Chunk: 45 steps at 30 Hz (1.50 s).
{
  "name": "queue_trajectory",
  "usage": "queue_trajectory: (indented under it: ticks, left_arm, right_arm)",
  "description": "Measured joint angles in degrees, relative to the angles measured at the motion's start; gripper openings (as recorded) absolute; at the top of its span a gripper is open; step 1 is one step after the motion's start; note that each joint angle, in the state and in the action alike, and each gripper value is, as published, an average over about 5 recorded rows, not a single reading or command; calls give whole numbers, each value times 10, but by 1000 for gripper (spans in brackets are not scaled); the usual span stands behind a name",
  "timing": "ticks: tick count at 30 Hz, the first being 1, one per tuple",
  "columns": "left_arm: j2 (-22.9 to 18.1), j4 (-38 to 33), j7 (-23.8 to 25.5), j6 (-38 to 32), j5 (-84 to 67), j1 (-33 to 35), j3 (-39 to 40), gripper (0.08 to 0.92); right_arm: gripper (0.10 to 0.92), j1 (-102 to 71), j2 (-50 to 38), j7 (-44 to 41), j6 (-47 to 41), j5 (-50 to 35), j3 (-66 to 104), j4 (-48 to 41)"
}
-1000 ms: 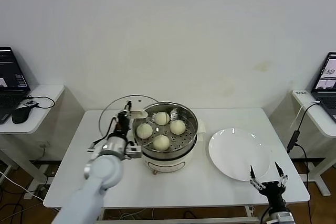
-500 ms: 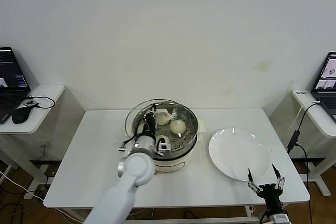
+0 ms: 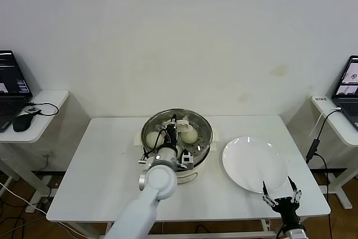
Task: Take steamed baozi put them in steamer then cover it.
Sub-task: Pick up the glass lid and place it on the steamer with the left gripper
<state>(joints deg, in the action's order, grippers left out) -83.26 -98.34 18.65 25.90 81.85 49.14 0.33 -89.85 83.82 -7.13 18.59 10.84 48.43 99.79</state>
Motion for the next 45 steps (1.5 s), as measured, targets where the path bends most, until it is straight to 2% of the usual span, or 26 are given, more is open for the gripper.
queue_trajectory:
  ticks: [19, 41, 45]
  left_arm:
    - [-13, 28, -17, -10, 8, -12, -15, 143]
    - [-20, 35, -33, -22, 9, 5, -26, 143]
    - [-20, 29, -33, -22, 10, 10, -25, 209]
  right_arm:
    - [823, -8, -2, 0, 6, 4, 3, -1]
    - [823, -13, 1, -2, 11, 10, 2, -1]
    - [823, -13, 1, -2, 11, 11, 0, -1]
